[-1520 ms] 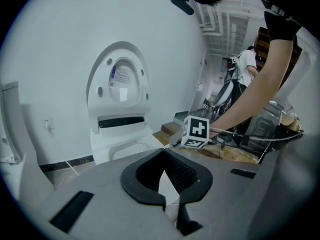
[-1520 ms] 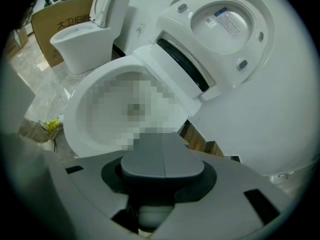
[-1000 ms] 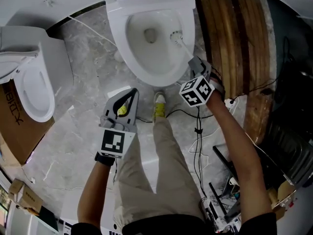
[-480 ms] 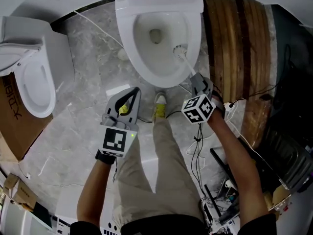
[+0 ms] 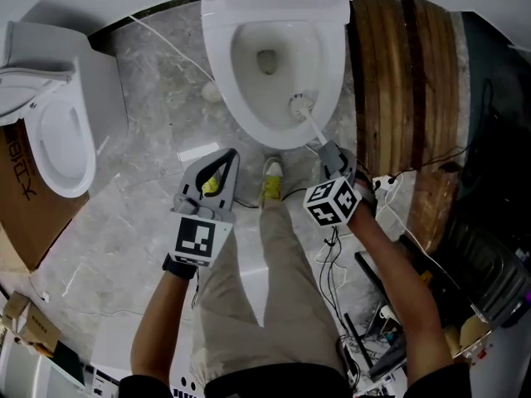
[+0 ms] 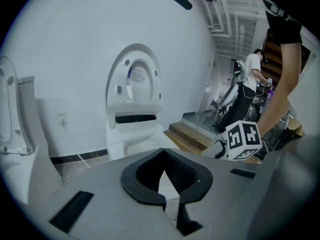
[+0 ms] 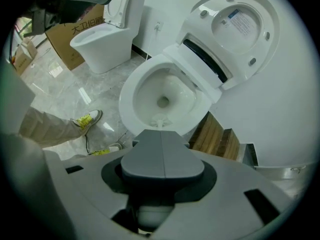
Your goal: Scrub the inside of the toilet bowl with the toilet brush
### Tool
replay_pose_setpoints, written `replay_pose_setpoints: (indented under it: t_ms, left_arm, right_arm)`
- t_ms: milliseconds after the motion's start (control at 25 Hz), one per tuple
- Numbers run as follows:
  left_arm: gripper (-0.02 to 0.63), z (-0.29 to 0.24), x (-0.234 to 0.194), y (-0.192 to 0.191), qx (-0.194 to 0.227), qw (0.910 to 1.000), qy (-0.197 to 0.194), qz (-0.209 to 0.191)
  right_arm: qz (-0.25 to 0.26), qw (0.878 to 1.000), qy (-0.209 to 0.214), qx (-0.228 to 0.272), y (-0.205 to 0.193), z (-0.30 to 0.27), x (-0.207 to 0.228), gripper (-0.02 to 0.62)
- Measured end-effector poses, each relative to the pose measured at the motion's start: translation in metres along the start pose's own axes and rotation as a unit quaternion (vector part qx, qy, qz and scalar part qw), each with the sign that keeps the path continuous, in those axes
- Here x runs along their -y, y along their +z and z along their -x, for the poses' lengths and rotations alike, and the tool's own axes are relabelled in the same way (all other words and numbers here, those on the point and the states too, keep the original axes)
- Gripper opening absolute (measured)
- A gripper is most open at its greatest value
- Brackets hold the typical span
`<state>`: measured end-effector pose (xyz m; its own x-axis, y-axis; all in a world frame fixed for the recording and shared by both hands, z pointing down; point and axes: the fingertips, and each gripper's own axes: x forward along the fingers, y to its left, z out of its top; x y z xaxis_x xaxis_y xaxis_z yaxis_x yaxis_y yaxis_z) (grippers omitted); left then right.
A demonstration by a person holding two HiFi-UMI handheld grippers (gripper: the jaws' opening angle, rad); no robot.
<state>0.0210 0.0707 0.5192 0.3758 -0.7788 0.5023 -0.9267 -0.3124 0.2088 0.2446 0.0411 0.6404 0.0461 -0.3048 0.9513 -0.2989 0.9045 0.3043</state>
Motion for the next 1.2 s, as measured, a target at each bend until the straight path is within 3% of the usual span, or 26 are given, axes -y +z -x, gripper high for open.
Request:
replay_pose_setpoints:
  t_ms: [200, 560, 880, 1080, 1200]
  left_arm:
    - [0.017, 0.002, -0.003, -0.002, 0.003, 1.0000, 0.002, 0.003]
    - [0.017, 0.007, -0.011, -0.007, 0.003, 0.9999, 0.009, 0.013]
    - [0.017, 0.010, -0.017, -0.011, 0.005, 0.9996, 0.015, 0.024]
    - [0.017, 0.008, -0.018, -0.010, 0.005, 0.9995, 0.012, 0.030]
    - [0.017, 0.007, -0.022, -0.011, 0.004, 0.9995, 0.010, 0.030]
  right_arm:
    - [-0.019, 0.999, 0.025, -0.006, 0.006, 0.010, -0.021, 0.163]
    - [-0.111, 0.987, 0.114, 0.013, 0.026, 0.018, -0.040, 0.164]
    - [-0.245, 0.950, 0.188, 0.040, 0.061, 0.005, -0.040, 0.163]
    - [-0.271, 0.939, 0.202, 0.062, 0.095, -0.008, -0.029, 0.163]
    - [-0.317, 0.920, 0.216, 0.080, 0.118, -0.023, -0.013, 0.163]
